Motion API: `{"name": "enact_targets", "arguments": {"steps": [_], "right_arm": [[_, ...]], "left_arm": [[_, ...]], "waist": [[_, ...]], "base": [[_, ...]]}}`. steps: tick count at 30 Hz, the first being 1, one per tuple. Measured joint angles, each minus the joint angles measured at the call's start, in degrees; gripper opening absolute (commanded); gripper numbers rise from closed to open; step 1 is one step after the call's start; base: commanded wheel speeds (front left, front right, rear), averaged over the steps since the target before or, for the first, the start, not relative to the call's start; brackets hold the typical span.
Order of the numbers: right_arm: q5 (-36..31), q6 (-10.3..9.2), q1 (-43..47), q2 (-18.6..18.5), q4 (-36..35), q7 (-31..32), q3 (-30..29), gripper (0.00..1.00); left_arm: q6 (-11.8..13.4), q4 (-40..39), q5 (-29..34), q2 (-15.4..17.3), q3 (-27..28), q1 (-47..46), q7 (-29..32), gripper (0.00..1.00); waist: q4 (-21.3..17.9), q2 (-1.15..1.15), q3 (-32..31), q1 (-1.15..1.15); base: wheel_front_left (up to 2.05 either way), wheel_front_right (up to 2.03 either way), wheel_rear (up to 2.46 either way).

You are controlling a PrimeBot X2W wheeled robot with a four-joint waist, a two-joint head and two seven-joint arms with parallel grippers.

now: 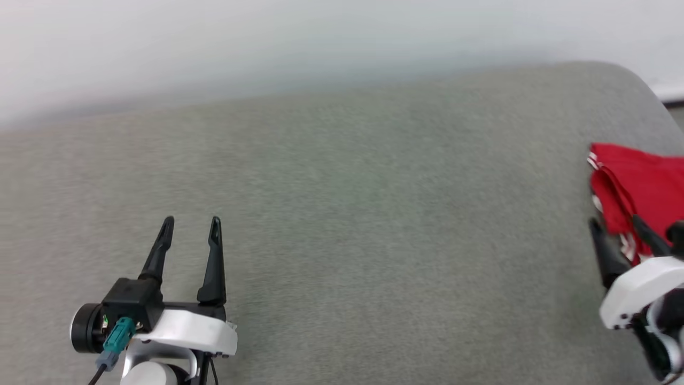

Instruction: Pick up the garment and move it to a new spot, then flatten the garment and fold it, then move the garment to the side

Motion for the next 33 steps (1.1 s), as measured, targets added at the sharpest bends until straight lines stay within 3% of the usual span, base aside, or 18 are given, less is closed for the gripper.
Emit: {"name": "enact_targets", "arguments": {"steps": [5,13,22,33], "right_arm": [[0.1,0.0,1.2,2.0,-3.9,-5.3,2.6,1.0],[-2.6,0.0,8.1,6.2,-11.6,-8.3,0.4,1.0],[-4.1,0.0,15.8,10.0,-19.6,-5.4,-0.4,1.0],[-4.4,0.0,16.6,11.3,-20.5,-4.4,0.2,1.0]], "left_arm": [[0.4,0.8,-0.1,-0.1,1.6,1.8,-0.1,1.0],[0.5,2.6,0.1,0.5,3.3,5.1,-0.2,1.0],[-0.6,5.1,-0.5,0.4,2.6,8.0,-0.2,1.0],[-0.8,5.7,-1.5,-0.1,2.5,7.9,-0.2,1.0]], "waist": [[3.5,0.0,-2.7,0.0],[6.6,0.0,-6.7,0.0],[6.3,0.0,-9.3,0.0],[5.7,0.0,-9.4,0.0]], "base": [[0.0,0.0,0.0],[0.0,0.0,0.0],[0.0,0.0,0.0],[0.0,0.0,0.0]]}}
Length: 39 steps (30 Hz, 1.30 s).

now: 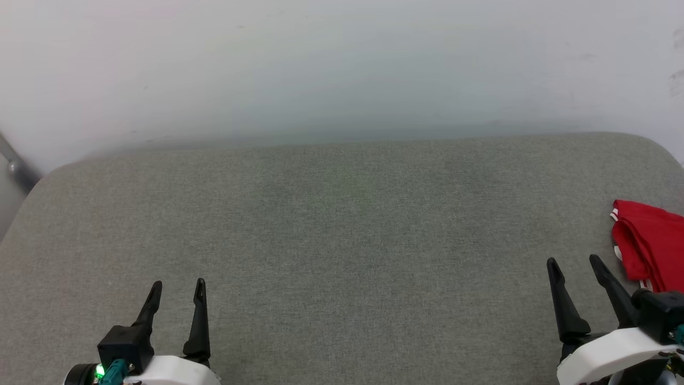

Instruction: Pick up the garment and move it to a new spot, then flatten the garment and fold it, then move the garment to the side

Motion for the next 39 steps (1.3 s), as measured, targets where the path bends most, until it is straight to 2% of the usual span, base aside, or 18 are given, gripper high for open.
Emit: {"name": "enact_targets", "arguments": {"steps": [12,13,18,39], "right_arm": [[0.7,0.0,-0.1,-0.1,1.5,-1.0,0.7,1.0],[0.8,0.0,-0.1,-0.1,1.8,-1.0,0.8,0.0],[1.8,0.0,0.9,0.3,4.3,-0.7,1.0,0.0],[23.0,0.0,-1.0,1.0,7.8,0.7,-0.3,0.0]], "left_arm": [[-0.1,0.3,-0.6,0.2,0.5,-0.8,0.0,1.0],[-0.1,0.4,-0.6,0.1,0.6,-0.7,0.0,0.0],[-0.3,2.3,-1.6,-1.5,0.0,0.9,0.6,0.0],[-5.3,4.1,-19.1,-5.2,5.4,-0.9,5.8,0.0]], "waist": [[-0.5,0.0,0.3,0.01],[-0.5,0.0,0.3,0.01],[-0.5,0.0,0.3,0.01],[-0.1,0.0,0.6,0.01]], "base": [[0.0,0.0,0.0],[0.0,0.0,0.0],[0.0,0.0,0.0],[0.0,0.0,0.0]]}}
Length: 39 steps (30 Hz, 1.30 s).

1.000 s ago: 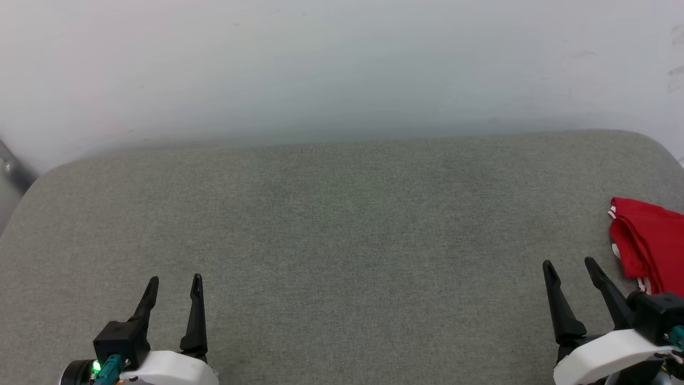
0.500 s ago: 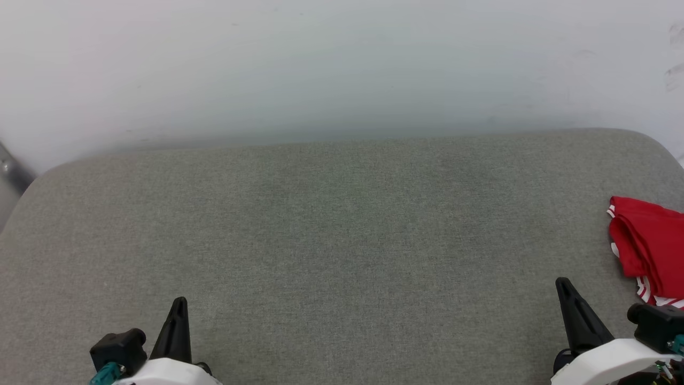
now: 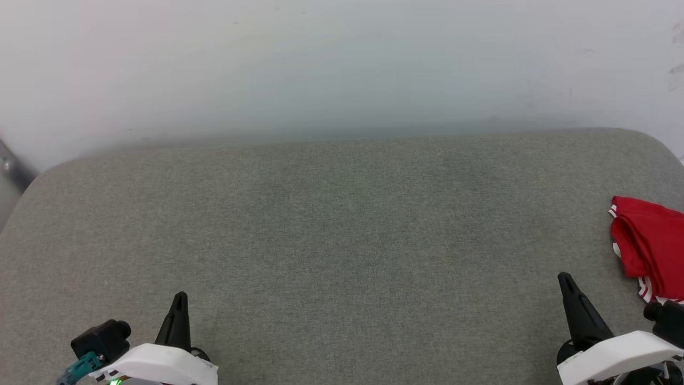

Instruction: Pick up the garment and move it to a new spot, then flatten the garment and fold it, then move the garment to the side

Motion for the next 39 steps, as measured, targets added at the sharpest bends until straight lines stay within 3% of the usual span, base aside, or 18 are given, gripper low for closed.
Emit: {"name": "enact_targets", "arguments": {"steps": [39], "right_arm": [[28.6,0.0,-4.4,1.1,4.9,2.0,-1.8,0.0]], "left_arm": [[-6.9,2.0,-23.4,-5.5,7.8,-3.2,7.4,0.0]], "waist": [[0.7,0.0,0.5,0.01]], "base": [[0.0,0.0,0.0]]}}
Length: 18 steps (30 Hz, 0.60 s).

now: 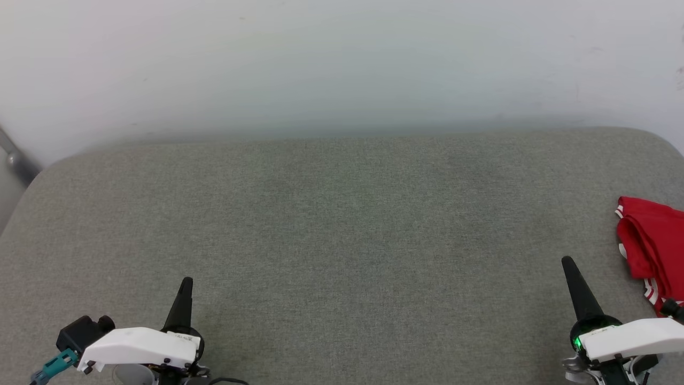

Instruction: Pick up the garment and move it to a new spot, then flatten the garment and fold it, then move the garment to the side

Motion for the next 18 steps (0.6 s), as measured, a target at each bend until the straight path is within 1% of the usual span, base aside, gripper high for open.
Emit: {"name": "enact_targets", "arguments": {"steps": [5,6,18], "right_arm": [[3.0,0.0,-0.4,0.1,0.5,0.4,-0.2,0.0],[4.6,0.0,-1.0,0.2,0.7,0.4,-0.3,0.0],[11.0,-0.01,-1.8,0.4,1.9,0.9,-0.6,0.0]], "left_arm": [[-0.7,0.3,-2.3,-0.6,0.9,-0.3,0.7,0.0],[-1.1,0.4,-3.7,-0.8,1.2,-0.5,1.2,0.0],[-2.6,0.8,-8.8,-2.2,3.1,-1.4,2.9,0.0]], "waist": [[0.1,0.0,0.1,0.0],[0.1,0.0,0.1,0.0],[0.4,0.0,0.2,0.0]], "base": [[0.0,0.0,0.0],[0.0,0.0,0.0],[0.0,0.0,0.0]]}}
